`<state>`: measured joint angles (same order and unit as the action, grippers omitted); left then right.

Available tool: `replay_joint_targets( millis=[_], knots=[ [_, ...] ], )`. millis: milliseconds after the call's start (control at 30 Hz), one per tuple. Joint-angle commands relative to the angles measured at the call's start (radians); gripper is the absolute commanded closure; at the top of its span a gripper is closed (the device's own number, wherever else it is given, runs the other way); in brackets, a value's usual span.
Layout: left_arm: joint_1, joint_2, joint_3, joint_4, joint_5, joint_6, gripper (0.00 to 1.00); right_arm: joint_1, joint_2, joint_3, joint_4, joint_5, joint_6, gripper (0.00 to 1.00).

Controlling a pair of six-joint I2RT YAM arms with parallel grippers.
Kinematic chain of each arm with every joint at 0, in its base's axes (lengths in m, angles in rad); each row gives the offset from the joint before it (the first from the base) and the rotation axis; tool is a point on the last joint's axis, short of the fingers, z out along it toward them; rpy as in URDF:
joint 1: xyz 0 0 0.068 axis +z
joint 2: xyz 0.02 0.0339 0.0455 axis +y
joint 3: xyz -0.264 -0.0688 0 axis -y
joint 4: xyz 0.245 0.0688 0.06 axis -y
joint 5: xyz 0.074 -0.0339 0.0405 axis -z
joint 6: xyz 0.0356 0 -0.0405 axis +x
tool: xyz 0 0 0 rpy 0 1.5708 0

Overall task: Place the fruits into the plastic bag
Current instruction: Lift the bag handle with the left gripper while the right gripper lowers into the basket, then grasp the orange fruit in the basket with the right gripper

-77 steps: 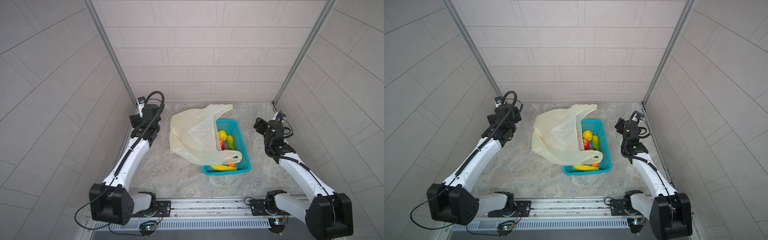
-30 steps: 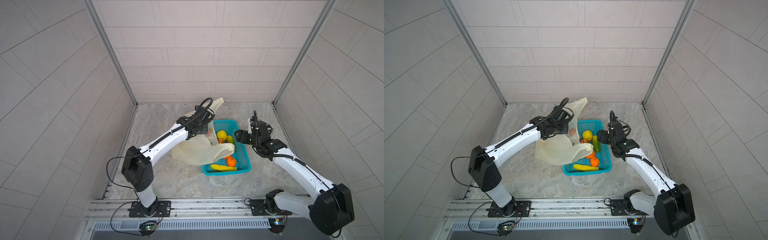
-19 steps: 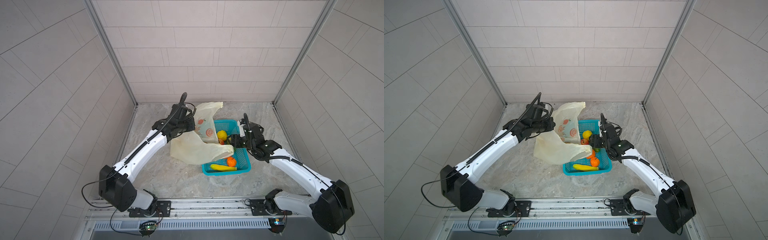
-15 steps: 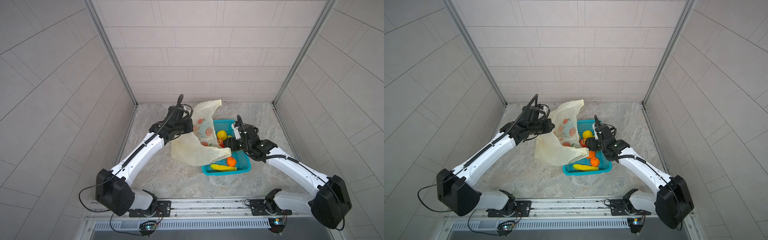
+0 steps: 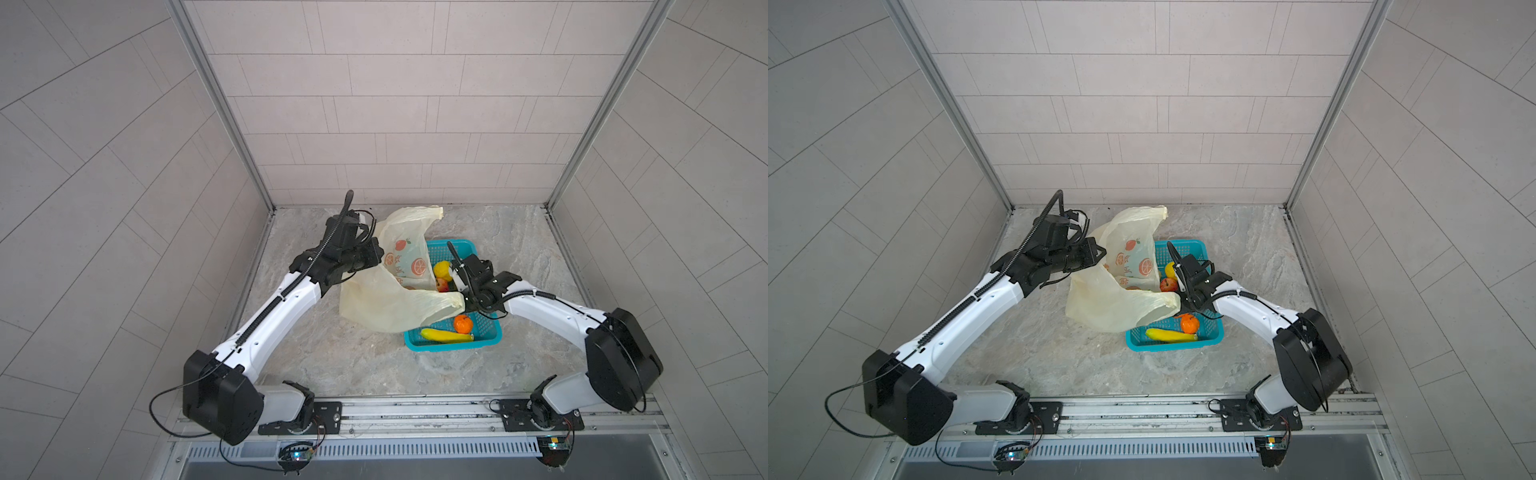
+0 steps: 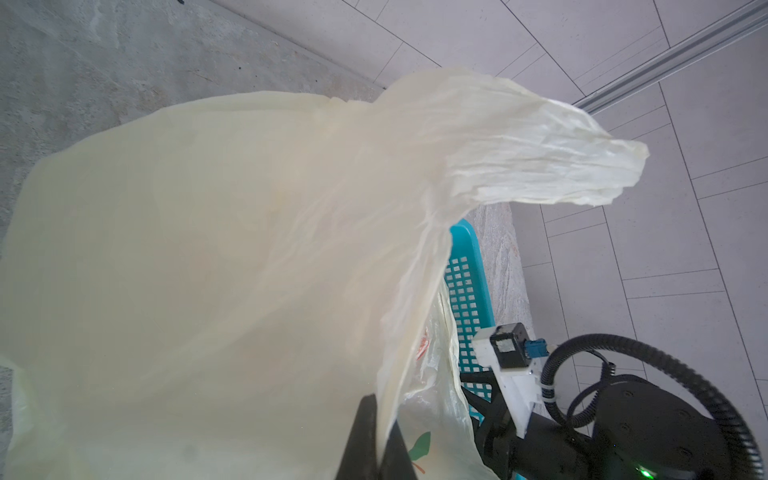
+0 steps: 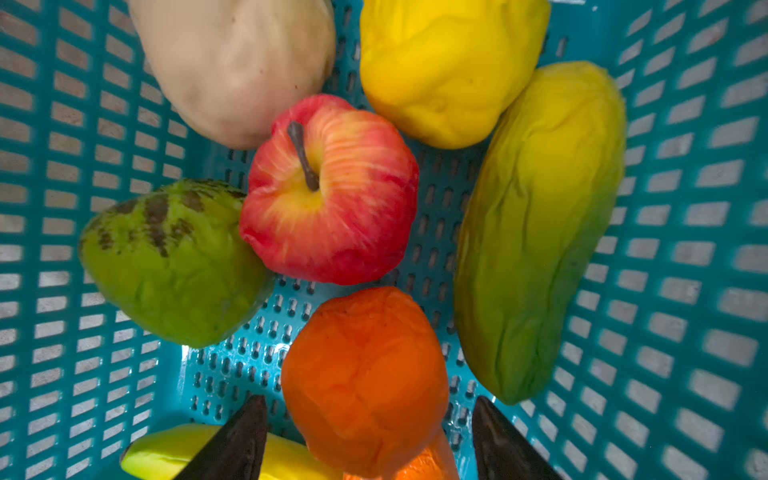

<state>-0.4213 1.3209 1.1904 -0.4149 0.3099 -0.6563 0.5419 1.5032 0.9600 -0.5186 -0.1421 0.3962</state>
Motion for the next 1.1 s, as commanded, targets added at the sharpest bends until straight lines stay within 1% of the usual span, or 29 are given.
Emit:
replay_joint_targets(
  millis=[0,167,200,333,400,567,700,800,833,900,1033,1067],
  knots=[
    [0.006,-0.019,-0.013,0.011,-0.004,-0.018,1.00,0.010,0.042,0.026,-0.043,-0.005,-0.021,0.27],
    [0.007,-0.017,-0.017,0.011,0.001,-0.025,1.00,0.013,0.080,0.020,-0.018,-0.001,-0.020,0.30],
    [0.007,-0.017,-0.016,0.011,0.001,-0.026,1.00,0.012,0.081,0.016,-0.011,0.001,-0.017,0.33],
    [0.008,-0.016,-0.014,0.007,-0.001,-0.026,1.00,0.013,0.072,0.014,0.003,-0.013,-0.019,0.49],
    [0.009,-0.017,-0.015,0.006,-0.001,-0.029,1.00,0.011,0.048,0.012,-0.001,-0.002,-0.016,0.55],
    [0.009,-0.017,-0.017,0.004,0.005,-0.025,1.00,0.005,-0.083,0.034,-0.036,0.075,0.002,0.62],
    [0.011,-0.022,-0.023,0.006,0.011,-0.022,1.00,0.004,-0.208,0.066,-0.029,0.159,-0.005,0.62],
    [0.013,-0.027,-0.029,0.014,0.028,-0.024,1.00,0.003,-0.289,0.073,0.037,0.169,-0.033,0.62],
    [0.016,-0.031,-0.036,0.021,0.042,-0.028,1.00,0.004,-0.302,0.087,0.054,0.151,-0.038,0.62],
    [0.021,-0.039,-0.048,0.040,0.069,-0.038,1.00,0.005,-0.301,0.117,0.089,0.073,-0.059,0.62],
    [0.037,-0.062,-0.085,0.101,0.135,-0.063,1.00,0.014,-0.223,0.177,0.180,-0.154,-0.084,0.61],
    [0.041,-0.068,-0.095,0.120,0.152,-0.091,1.00,0.024,-0.195,0.199,0.198,-0.198,-0.087,0.61]
  ],
)
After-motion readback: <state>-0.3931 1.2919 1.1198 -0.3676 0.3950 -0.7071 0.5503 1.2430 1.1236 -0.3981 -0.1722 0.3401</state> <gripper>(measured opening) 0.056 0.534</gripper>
